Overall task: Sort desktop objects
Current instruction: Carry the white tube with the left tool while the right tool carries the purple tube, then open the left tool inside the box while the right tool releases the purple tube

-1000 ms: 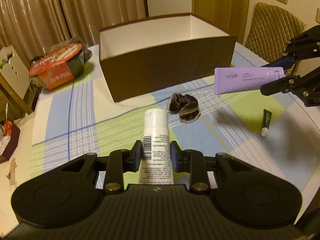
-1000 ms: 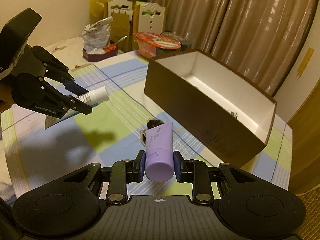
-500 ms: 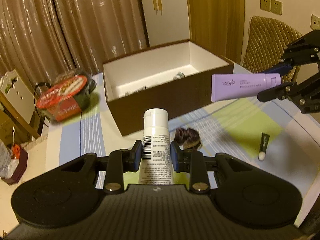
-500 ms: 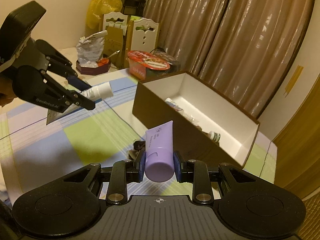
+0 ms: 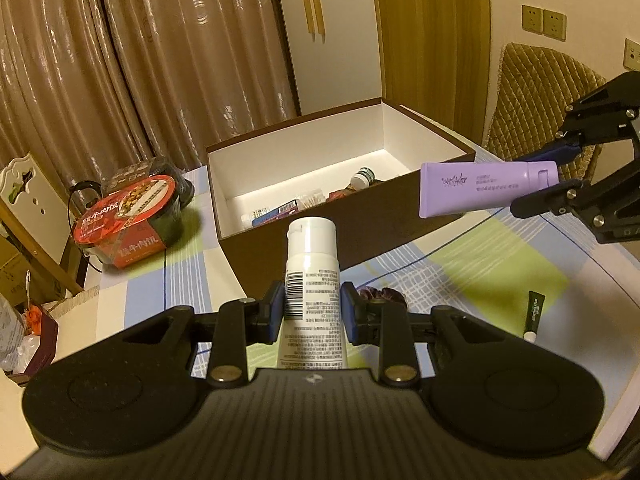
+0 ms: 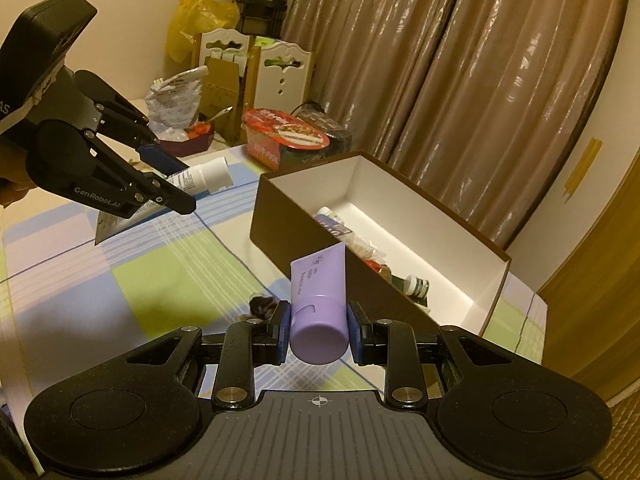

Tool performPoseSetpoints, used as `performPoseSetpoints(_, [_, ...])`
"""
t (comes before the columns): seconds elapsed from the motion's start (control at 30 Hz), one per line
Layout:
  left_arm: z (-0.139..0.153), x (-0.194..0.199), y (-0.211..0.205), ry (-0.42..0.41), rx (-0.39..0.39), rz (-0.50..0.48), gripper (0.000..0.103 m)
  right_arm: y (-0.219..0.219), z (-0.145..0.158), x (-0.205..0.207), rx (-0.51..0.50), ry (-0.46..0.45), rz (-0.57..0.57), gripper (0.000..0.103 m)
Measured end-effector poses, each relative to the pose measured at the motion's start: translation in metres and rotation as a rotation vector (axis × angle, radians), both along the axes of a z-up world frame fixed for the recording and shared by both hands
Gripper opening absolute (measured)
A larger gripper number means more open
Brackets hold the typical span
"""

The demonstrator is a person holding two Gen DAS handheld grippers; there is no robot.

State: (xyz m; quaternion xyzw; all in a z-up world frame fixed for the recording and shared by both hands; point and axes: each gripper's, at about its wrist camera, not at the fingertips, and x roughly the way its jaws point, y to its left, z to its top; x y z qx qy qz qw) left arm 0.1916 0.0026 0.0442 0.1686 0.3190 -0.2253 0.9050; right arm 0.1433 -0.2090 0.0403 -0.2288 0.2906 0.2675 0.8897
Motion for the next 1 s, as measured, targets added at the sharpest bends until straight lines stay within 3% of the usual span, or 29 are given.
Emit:
performPoseSetpoints(0.33, [0.028,0.049,-0.019,-0.060,-0.003,-0.019,0.025,-0.018,0.031,0.065,0.057,-0.071,-0.069,0.028])
performPoseSetpoints(0.63, [0.042,0.126,-0.058,-0.083,0.008,-0.053,0.025,-0.031,0.012,0.161,0.096,-0.003,-0.117,0.028])
performPoseSetpoints(1.0, [0.001,0.229,-0.106,-0.014,0.053,-0.097,0.025,-0.038,-0.032,0.254,0.075,0.105,-0.131,0.028])
